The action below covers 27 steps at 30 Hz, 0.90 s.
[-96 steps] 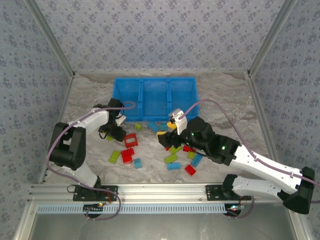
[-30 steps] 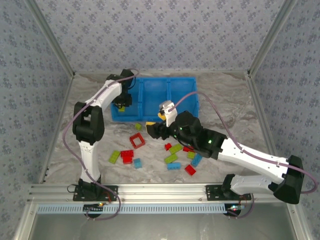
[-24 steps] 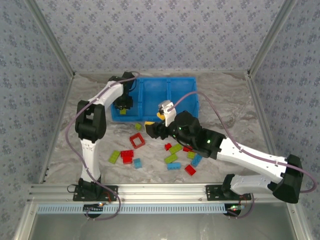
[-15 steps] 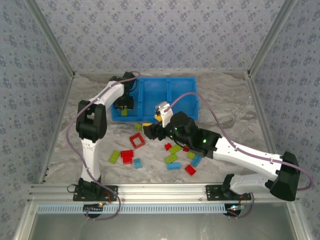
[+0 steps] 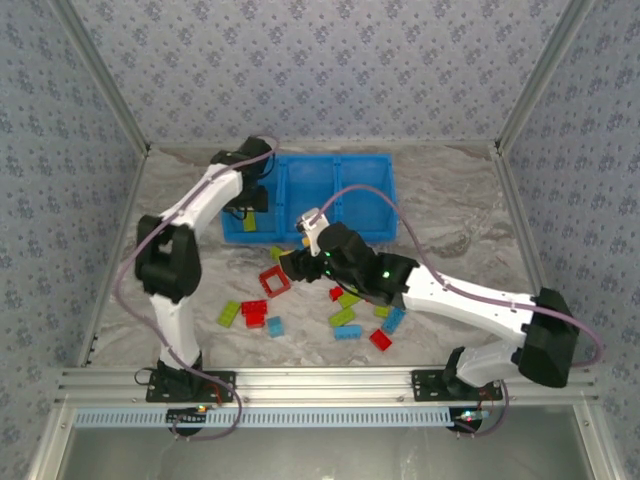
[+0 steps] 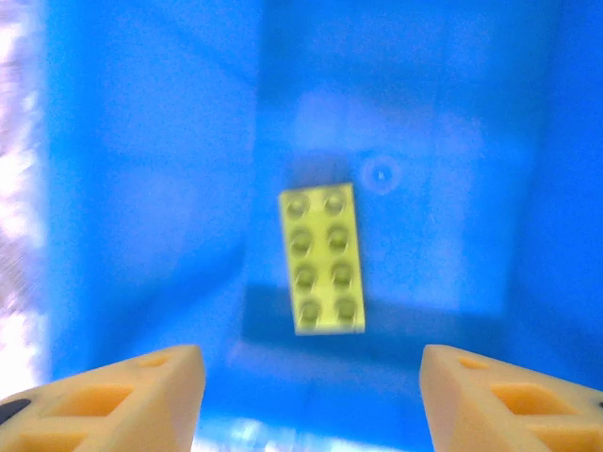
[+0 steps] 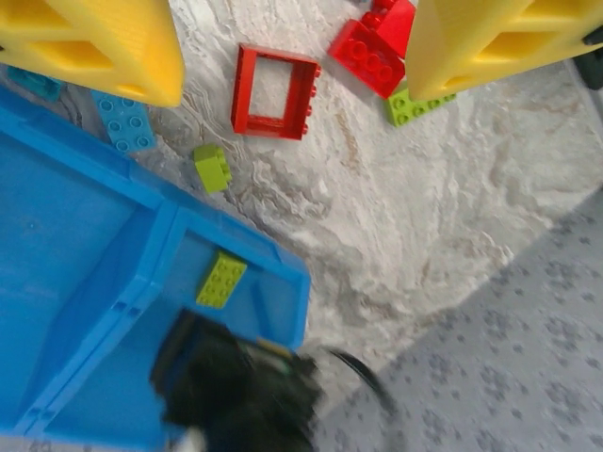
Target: Sort the legos into containers by color
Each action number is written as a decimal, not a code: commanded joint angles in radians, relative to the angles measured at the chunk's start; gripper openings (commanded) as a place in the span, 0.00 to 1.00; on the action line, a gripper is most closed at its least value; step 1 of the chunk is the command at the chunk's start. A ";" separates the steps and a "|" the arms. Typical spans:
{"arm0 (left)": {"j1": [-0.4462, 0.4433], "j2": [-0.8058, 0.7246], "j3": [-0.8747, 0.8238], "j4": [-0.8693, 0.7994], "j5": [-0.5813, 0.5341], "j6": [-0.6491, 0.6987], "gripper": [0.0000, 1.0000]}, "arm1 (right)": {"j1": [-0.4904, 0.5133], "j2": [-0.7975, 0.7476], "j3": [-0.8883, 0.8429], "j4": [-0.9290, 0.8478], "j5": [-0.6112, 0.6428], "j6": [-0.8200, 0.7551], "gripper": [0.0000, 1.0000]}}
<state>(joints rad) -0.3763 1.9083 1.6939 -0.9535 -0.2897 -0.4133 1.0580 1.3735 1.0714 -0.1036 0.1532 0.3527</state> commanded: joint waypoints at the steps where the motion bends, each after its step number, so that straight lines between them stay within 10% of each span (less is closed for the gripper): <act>1: -0.011 -0.311 -0.139 0.041 -0.032 -0.102 0.64 | -0.003 0.088 0.065 -0.097 -0.018 0.048 0.61; 14: -0.300 -1.118 -0.652 0.125 0.318 -0.205 0.67 | -0.040 0.533 0.367 -0.341 -0.128 0.087 0.42; 27: -0.336 -1.230 -0.677 0.137 0.387 -0.224 0.69 | -0.063 0.709 0.478 -0.408 -0.109 0.093 0.32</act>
<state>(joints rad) -0.7074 0.6735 1.0088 -0.8398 0.0593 -0.6277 1.0023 2.0586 1.5116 -0.4683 0.0296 0.4347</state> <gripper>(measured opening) 0.688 0.325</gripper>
